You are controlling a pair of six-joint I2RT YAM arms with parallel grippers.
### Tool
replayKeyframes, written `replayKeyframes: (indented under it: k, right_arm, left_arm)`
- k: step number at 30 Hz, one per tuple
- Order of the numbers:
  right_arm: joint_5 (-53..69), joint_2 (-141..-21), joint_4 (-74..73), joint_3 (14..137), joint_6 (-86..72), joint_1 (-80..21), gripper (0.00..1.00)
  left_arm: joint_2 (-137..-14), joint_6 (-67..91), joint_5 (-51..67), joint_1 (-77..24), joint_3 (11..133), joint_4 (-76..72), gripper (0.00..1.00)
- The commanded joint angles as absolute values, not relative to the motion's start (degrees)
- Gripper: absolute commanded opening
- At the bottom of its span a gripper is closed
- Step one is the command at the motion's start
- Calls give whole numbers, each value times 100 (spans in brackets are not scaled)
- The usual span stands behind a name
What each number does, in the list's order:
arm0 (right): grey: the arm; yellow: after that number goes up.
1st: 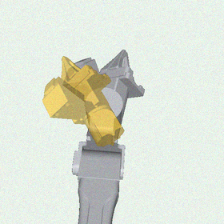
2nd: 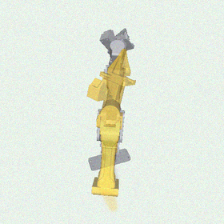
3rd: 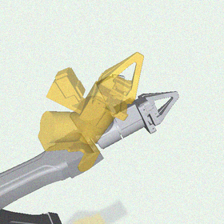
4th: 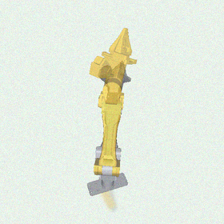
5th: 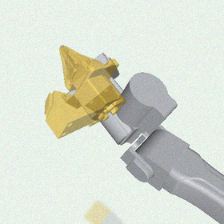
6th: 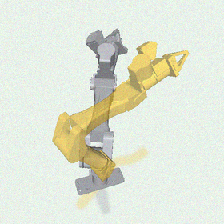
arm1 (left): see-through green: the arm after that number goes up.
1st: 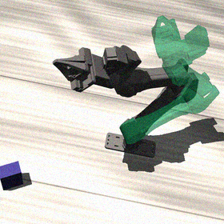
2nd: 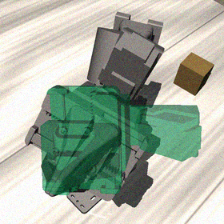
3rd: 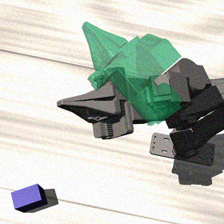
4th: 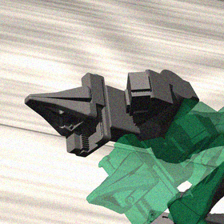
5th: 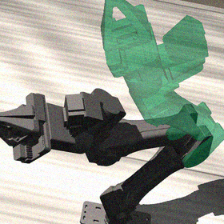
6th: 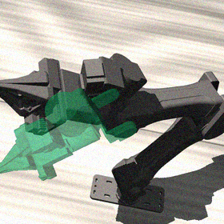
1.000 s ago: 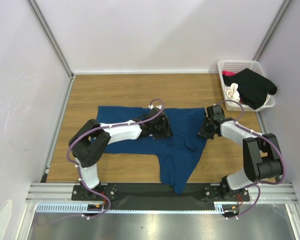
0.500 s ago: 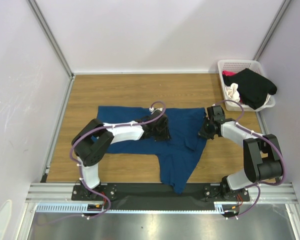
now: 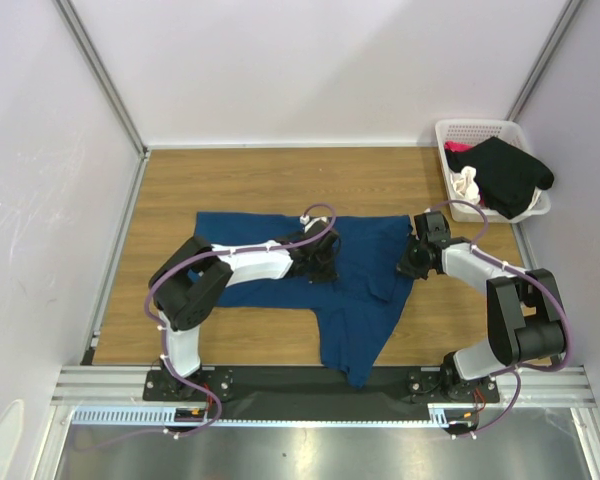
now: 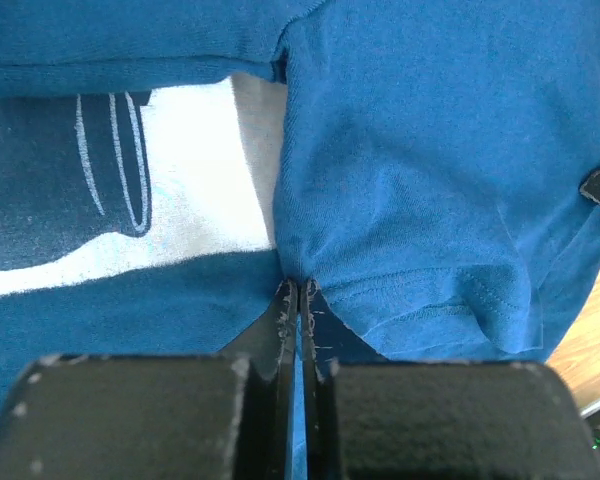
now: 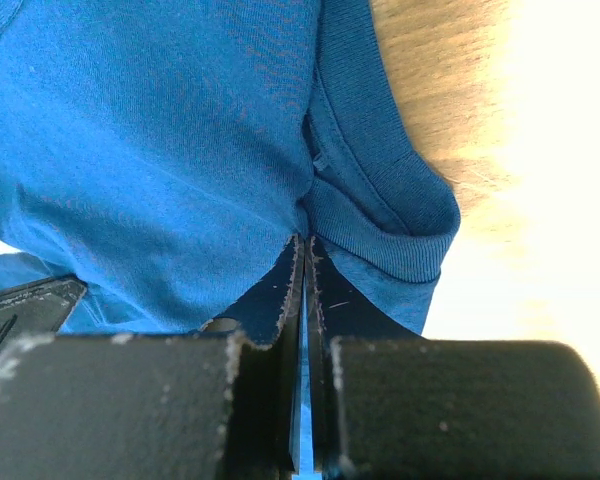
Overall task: Fold and stack the t-shirts
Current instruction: Fold the tshirt
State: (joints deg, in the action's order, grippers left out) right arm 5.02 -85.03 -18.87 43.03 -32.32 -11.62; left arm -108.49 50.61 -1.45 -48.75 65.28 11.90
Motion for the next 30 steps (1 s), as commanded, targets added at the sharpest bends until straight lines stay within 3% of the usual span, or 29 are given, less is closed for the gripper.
replayKeyframes:
  k: [1, 18, 21, 22, 23, 24, 25, 28, 30]
  right_arm:
    - [466, -8332, -1784, 4280, -3164, -1142, 0]
    - [413, -8446, -1837, 4298, -3111, -1125, 0]
    - [483, -8429, -1889, 4333, -3068, -1125, 0]
    - [527, -8429, -1924, 4359, -3041, -1125, 3]
    - [562, -8420, -2047, 4403, -3006, -1125, 16]
    - [693, -8403, -2109, 4508, -2962, -1134, 23]
    - [781, -8307, -2196, 4578, -2918, -1125, 27]
    - [1037, -8052, -2618, 4876, -2725, -1134, 36]
    - [1177, -7718, -2882, 5009, -2637, -1134, 41]
  left_arm:
    - [-10688, 5036, -439, -4922, 6662, 1406, 0]
    - [-10292, 4878, -431, -4904, 6293, 1389, 0]
    - [-10248, 4756, -326, -4904, 6249, 1257, 4]
    - [-10239, 4720, -308, -4904, 6258, 1239, 13]
    - [-10222, 4685, -308, -4913, 6275, 1283, 20]
    - [-10204, 4615, -290, -4913, 6284, 1301, 25]
    - [-10161, 4579, -290, -4904, 6319, 1327, 37]
    - [-9888, 4404, -334, -4904, 6398, 1485, 59]
    - [-9652, 4211, -395, -4913, 6556, 1686, 62]
